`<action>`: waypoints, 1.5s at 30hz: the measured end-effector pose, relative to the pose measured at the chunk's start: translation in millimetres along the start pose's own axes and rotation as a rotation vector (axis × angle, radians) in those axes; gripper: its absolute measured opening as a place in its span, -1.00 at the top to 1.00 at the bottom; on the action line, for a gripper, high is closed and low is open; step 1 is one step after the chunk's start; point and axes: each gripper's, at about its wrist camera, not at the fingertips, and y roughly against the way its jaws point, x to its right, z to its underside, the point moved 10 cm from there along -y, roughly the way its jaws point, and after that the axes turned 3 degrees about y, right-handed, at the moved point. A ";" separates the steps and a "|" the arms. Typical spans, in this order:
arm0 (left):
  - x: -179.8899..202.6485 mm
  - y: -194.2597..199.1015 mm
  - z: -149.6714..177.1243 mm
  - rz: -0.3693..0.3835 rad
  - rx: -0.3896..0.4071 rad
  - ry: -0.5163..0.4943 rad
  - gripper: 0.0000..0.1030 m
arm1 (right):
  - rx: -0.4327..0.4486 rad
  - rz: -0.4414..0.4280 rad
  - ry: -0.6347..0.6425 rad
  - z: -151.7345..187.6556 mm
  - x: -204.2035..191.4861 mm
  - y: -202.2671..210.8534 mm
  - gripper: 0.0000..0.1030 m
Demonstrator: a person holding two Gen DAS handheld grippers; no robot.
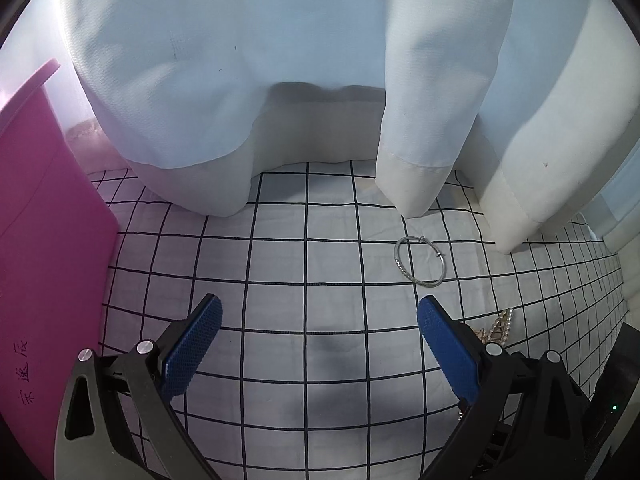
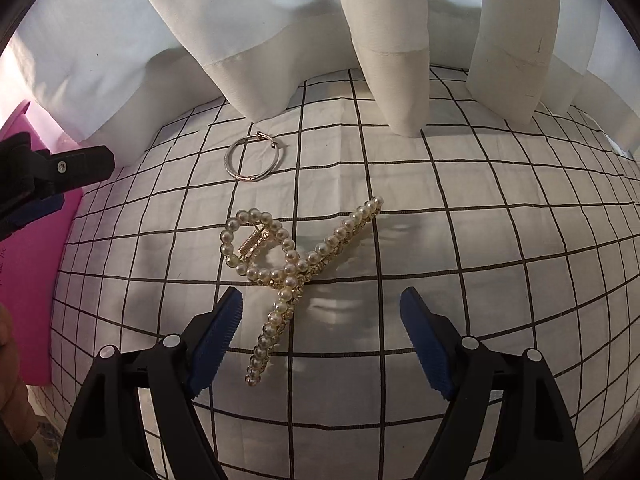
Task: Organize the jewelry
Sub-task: 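Grasp the pearl claw clip with the right tool while the left tool grasps the silver ring, then carry the pearl clip and silver ring over the pink tub with both tools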
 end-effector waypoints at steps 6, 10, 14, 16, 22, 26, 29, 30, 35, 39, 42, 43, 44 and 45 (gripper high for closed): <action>9.0 -14.8 0.8 0.027 -0.015 -0.003 -0.87 | 0.054 0.039 0.022 -8.5 7.2 0.4 0.28; 22.6 -25.6 5.5 0.051 -0.029 -0.012 -0.87 | 0.066 0.026 -0.007 -14.6 21.6 -0.8 0.66; 38.1 -37.3 6.5 0.075 -0.028 -0.027 -0.87 | 0.078 0.033 -0.046 -17.1 43.3 -1.0 0.67; 47.0 -44.6 4.7 0.089 -0.028 -0.034 -0.87 | 0.082 0.046 -0.051 -17.6 52.3 -0.2 0.68; 73.1 -66.0 2.9 0.084 -0.039 -0.087 -0.87 | 0.089 0.064 -0.062 -16.2 71.5 4.2 0.68; 82.7 -82.7 -0.5 0.084 -0.065 -0.077 -0.87 | 0.096 0.068 -0.052 -13.2 74.9 8.4 0.68; 86.1 -90.3 -3.0 0.060 -0.061 -0.088 -0.87 | 0.100 0.070 -0.054 -14.7 74.8 6.4 0.68; 89.4 -92.9 -4.1 0.052 -0.056 -0.097 -0.87 | 0.101 0.070 -0.056 -14.4 74.9 6.8 0.68; 101.4 -99.6 -4.3 -0.016 -0.007 -0.153 -0.89 | 0.104 0.071 -0.062 -14.4 74.1 7.8 0.68; 111.4 -94.5 -2.1 0.005 0.007 -0.186 -0.54 | 0.103 0.070 -0.064 -14.6 73.9 7.5 0.68; 118.9 -85.7 3.4 0.033 0.010 -0.220 0.01 | 0.102 0.068 -0.065 -14.4 72.4 7.2 0.68; 119.7 -84.7 4.2 0.040 0.004 -0.219 0.06 | 0.101 0.065 -0.065 -15.0 73.3 6.5 0.68; 119.4 -83.9 4.8 0.043 -0.001 -0.213 0.06 | 0.101 0.063 -0.064 -14.7 72.7 6.7 0.68; 118.3 -82.8 5.3 0.050 -0.005 -0.204 0.06 | 0.100 0.061 -0.062 -14.9 71.6 6.6 0.68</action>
